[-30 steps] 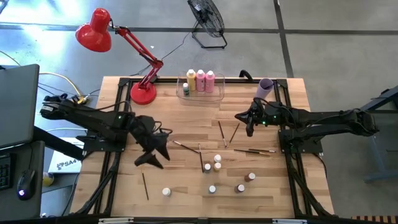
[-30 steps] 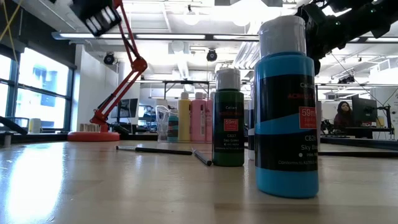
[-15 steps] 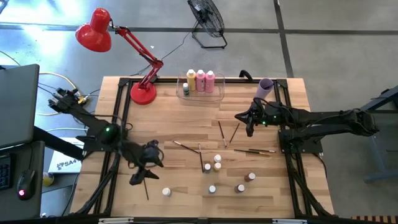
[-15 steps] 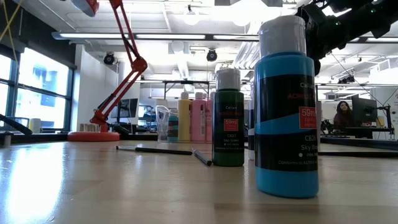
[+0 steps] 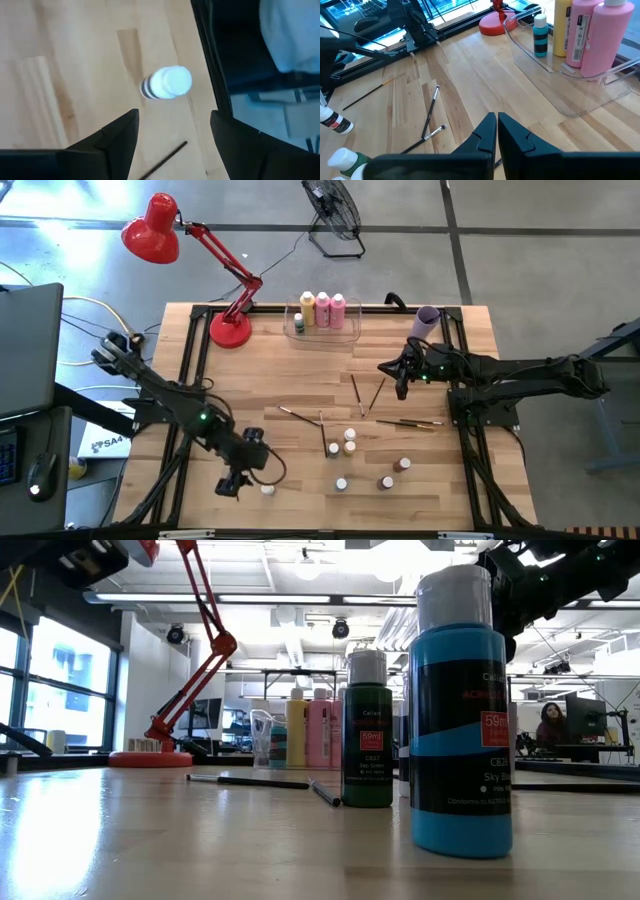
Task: Pick & Place Paint Supplies
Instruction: Put the small white paint bottle into the transparent bin
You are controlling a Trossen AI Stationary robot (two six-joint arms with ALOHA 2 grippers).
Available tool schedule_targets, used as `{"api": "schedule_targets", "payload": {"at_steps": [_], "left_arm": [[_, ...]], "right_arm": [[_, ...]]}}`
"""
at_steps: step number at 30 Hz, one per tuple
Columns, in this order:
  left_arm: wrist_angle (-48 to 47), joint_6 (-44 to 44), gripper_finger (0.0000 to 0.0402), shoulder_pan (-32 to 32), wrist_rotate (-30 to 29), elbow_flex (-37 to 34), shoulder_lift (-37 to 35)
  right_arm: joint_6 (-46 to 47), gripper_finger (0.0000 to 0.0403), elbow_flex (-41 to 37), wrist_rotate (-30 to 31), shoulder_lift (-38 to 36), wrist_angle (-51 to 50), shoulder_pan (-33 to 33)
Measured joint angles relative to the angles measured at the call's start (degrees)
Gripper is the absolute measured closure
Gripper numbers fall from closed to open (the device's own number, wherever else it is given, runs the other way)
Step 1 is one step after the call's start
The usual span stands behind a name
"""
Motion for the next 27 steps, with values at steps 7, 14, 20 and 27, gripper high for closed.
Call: {"api": "schedule_targets", "payload": {"at_steps": [7, 14, 20, 27], "left_arm": [[3.15, 4.62, 0.0158, 0.02, 1.53, 0.01, 3.15], [3.52, 6.44, 0.0158, 0.02, 1.07, 0.01, 3.84], [3.94, 9.19, 0.0158, 0.02, 1.06, -0.01, 3.83], [7.93, 12.26, 0.0158, -0.04, 0.66, -0.01, 5.19]], "right_arm": [[0.00, 0.0395, 0.00, -0.02, 0.00, -0.77, 0.00], [0.00, 0.0395, -0.02, -0.02, 0.00, -2.27, 0.00], [0.00, 0.0395, -0.02, -0.02, 0.00, -2.22, 0.00], [0.00, 0.0395, -0.01, -0.04, 0.00, -2.20, 0.02]]}}
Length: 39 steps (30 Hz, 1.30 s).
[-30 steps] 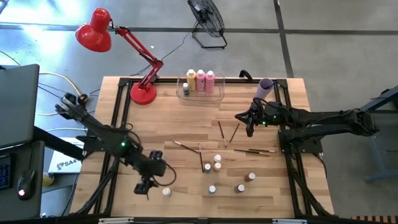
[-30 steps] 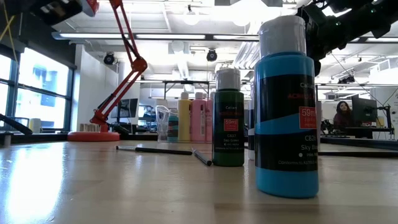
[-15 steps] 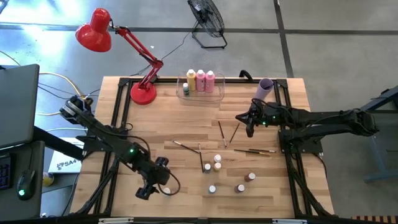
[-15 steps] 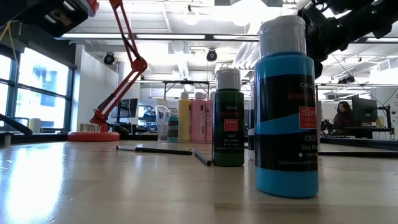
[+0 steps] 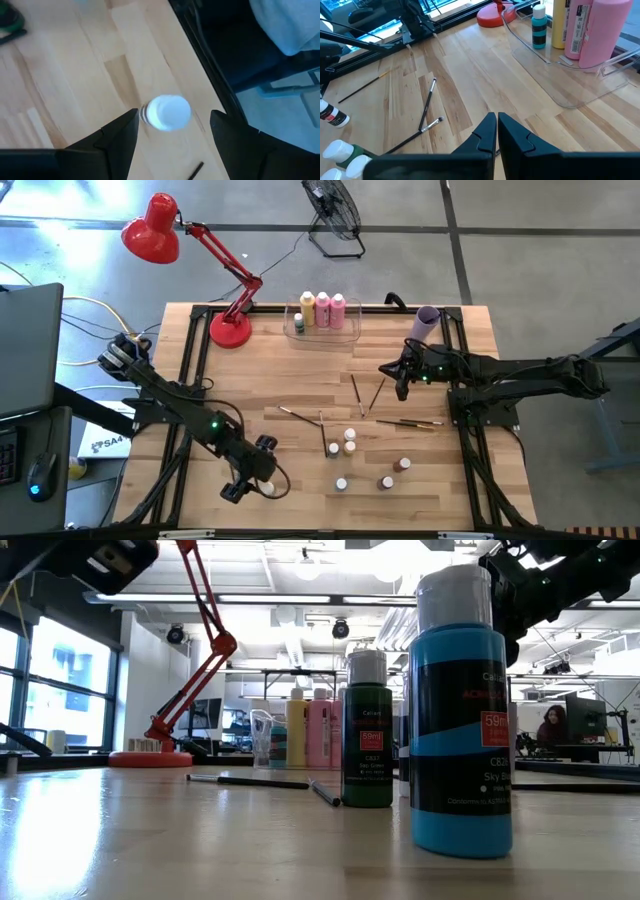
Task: Pick & Place Paint Supplies
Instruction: Put the small white paint bottle into the transparent bin
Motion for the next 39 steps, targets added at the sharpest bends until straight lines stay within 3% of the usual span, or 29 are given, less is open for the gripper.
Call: {"api": "schedule_targets", "payload": {"at_steps": [22, 39], "left_arm": [[2.45, -0.51, 0.0158, 0.07, 1.95, -0.02, 7.79], [5.26, -0.42, 0.0158, 0.09, 3.15, -0.02, 8.28]], "right_arm": [[0.00, 0.0395, -0.02, 0.00, 0.00, -0.35, -0.02], [0.00, 0.0395, -0.01, 0.00, 0.00, -0.37, 0.00]]}}
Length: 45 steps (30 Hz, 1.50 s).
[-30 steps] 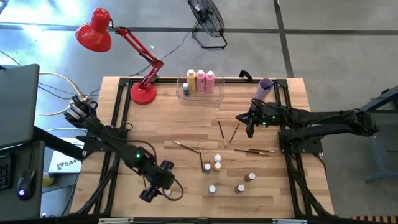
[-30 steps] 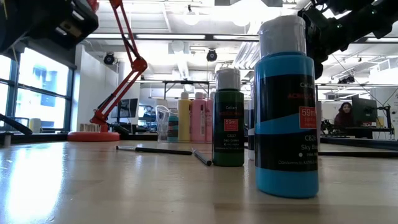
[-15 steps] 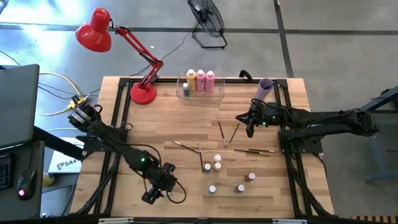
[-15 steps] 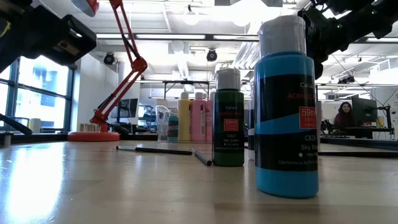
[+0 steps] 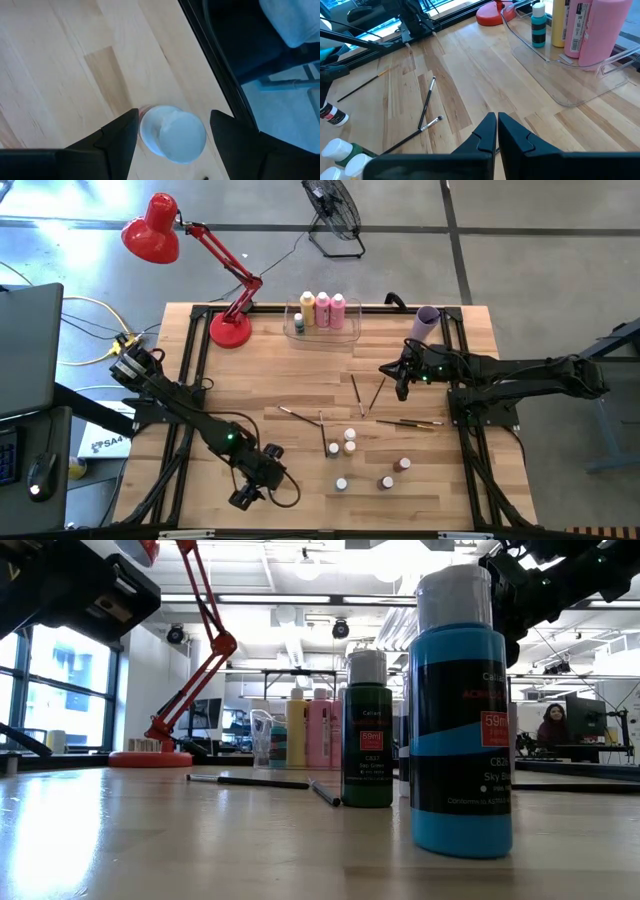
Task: Pick & Place Paint Supplies
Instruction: Put the small white paint bottle into the transparent bin
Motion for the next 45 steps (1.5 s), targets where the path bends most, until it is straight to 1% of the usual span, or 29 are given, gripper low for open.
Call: {"api": "schedule_targets", "payload": {"at_steps": [11, 18, 33, 38, 41, 45], "left_arm": [[-0.08, 0.11, 0.0158, 0.00, -0.20, 0.00, 0.00], [-0.28, 0.15, 0.0158, 0.01, -2.93, 0.00, 0.00], [-0.84, 0.07, 0.0158, 0.00, -2.64, 0.00, 0.00], [-0.84, -1.33, 0.0158, 0.00, -2.50, 0.00, 0.00], [-0.80, -1.40, 0.0167, 0.00, -1.12, 0.00, 0.00], [-0.80, -1.40, 0.0198, 0.00, -0.93, 0.00, 0.00]], "right_arm": [[0.00, 0.0395, -0.01, 0.00, 0.00, 0.00, 0.00], [0.00, 0.0395, -0.01, 0.00, 0.00, 0.00, 0.00], [0.01, 0.0395, -0.01, 0.00, 0.00, -0.01, -0.02], [0.00, 0.0395, -0.01, 0.00, 0.00, 0.00, 0.00], [0.00, 0.0395, -0.01, -0.02, 0.00, 0.00, -0.02], [0.00, 0.0395, -0.01, -0.01, 0.00, -0.02, 0.00]]}}
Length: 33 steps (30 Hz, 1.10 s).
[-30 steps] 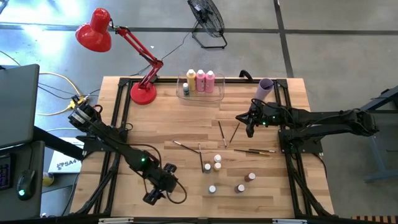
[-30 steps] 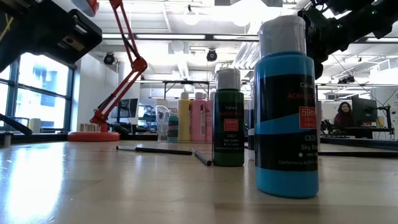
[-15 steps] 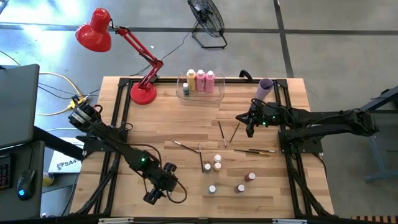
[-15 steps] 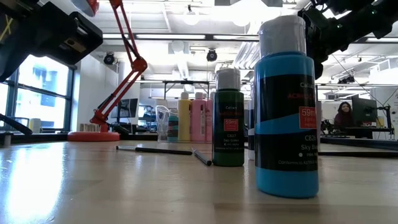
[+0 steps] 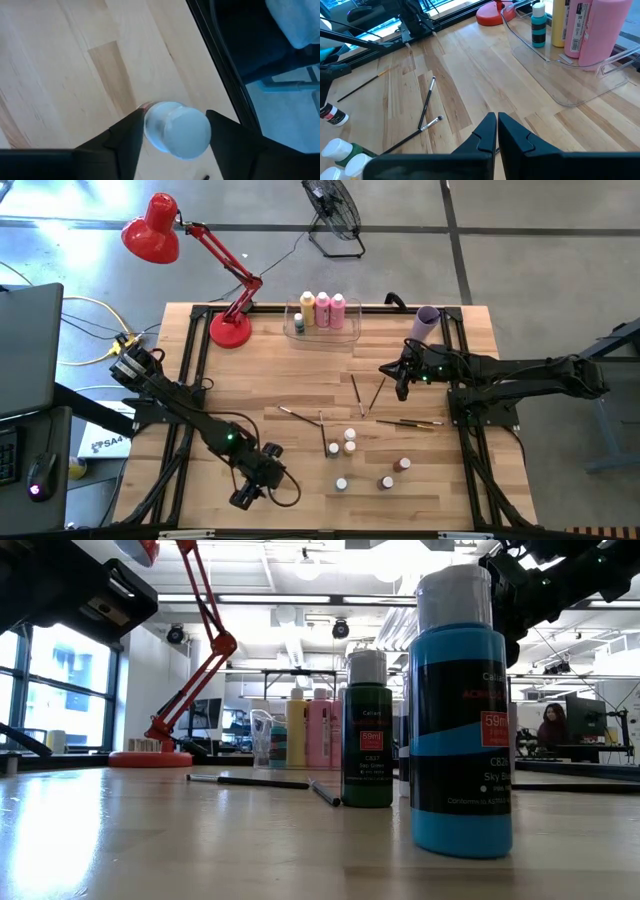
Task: Pick & Place Paint Supplies
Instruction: Put the small white paint bottle into the transparent bin
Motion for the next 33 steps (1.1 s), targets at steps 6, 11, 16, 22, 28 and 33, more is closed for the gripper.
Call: {"api": "schedule_targets", "payload": {"at_steps": [6, 11, 16, 22, 28, 33], "left_arm": [[0.31, 0.01, 0.0246, 0.00, -0.03, 0.00, -0.04], [0.39, 0.00, 0.0258, 0.00, 0.13, 0.04, -0.07], [0.30, -0.01, 0.0259, 0.00, 0.15, 0.04, -0.07], [0.09, -0.04, 0.0259, 0.00, 1.06, 0.04, -0.07], [0.05, -0.87, 0.0259, 0.02, 0.99, 0.04, -0.07], [0.07, -1.05, 0.0259, 0.02, 0.94, 0.04, -0.07]], "right_arm": [[0.00, 0.0395, 0.01, 0.00, 0.00, 0.01, 0.00], [0.00, 0.0395, 0.00, 0.00, 0.00, 0.00, 0.00], [0.00, 0.0395, 0.02, -0.01, 0.00, 0.00, -0.02], [0.00, 0.0395, 0.00, -0.34, 0.00, 0.00, -0.01], [0.00, 0.0395, 0.02, -0.36, 0.00, -0.02, -0.02], [0.00, 0.0395, 0.02, -0.38, 0.00, -0.03, -0.02]]}}
